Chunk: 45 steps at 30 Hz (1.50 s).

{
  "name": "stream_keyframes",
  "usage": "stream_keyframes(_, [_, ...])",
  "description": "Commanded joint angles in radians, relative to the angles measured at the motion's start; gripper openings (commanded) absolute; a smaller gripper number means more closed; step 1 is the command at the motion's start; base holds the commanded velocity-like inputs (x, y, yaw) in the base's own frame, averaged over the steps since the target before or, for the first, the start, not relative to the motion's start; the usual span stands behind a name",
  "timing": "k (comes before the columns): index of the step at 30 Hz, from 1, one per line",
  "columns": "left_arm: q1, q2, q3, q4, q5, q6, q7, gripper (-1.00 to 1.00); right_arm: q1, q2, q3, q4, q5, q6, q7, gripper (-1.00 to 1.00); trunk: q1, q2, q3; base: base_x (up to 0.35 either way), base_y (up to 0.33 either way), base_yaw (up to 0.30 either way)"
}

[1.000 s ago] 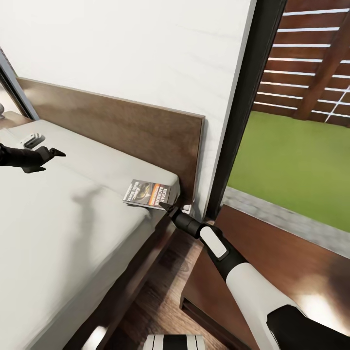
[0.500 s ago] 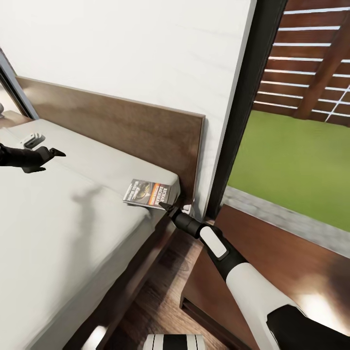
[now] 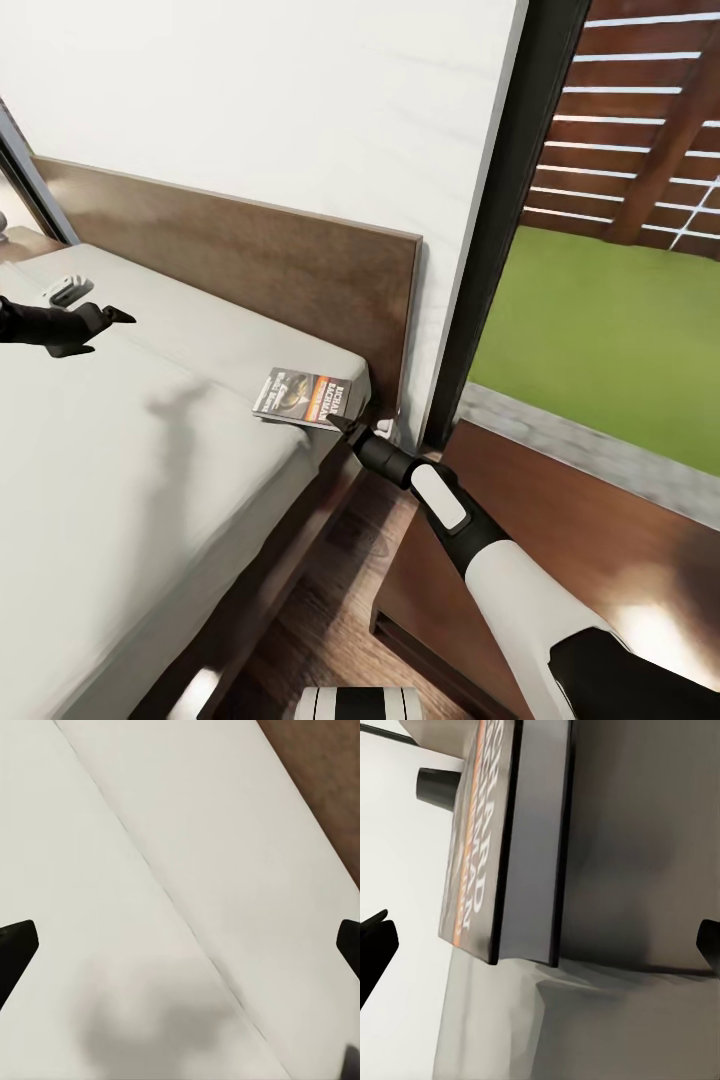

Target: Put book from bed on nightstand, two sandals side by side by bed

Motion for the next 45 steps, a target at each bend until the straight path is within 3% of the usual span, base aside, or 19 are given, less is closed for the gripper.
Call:
stream_keyframes(1, [0.000,0.001,-0.002,-0.001,0.011,0.002,0.009,1.00,-0.001,0.000,0.001,0.000,-0.007,0.004,0.000,1.00,0.000,0.000,-0.001,0.000,0.000,0.000])
stream_keyframes(45, [0.000,0.017,-0.003,0.004,0.011,0.002,0.008,1.00,-0.002,0.000,0.009,-0.003,-0.007,0.005,-0.002,1.00,0.000,0.000,-0.001,0.000,0.000,0.000])
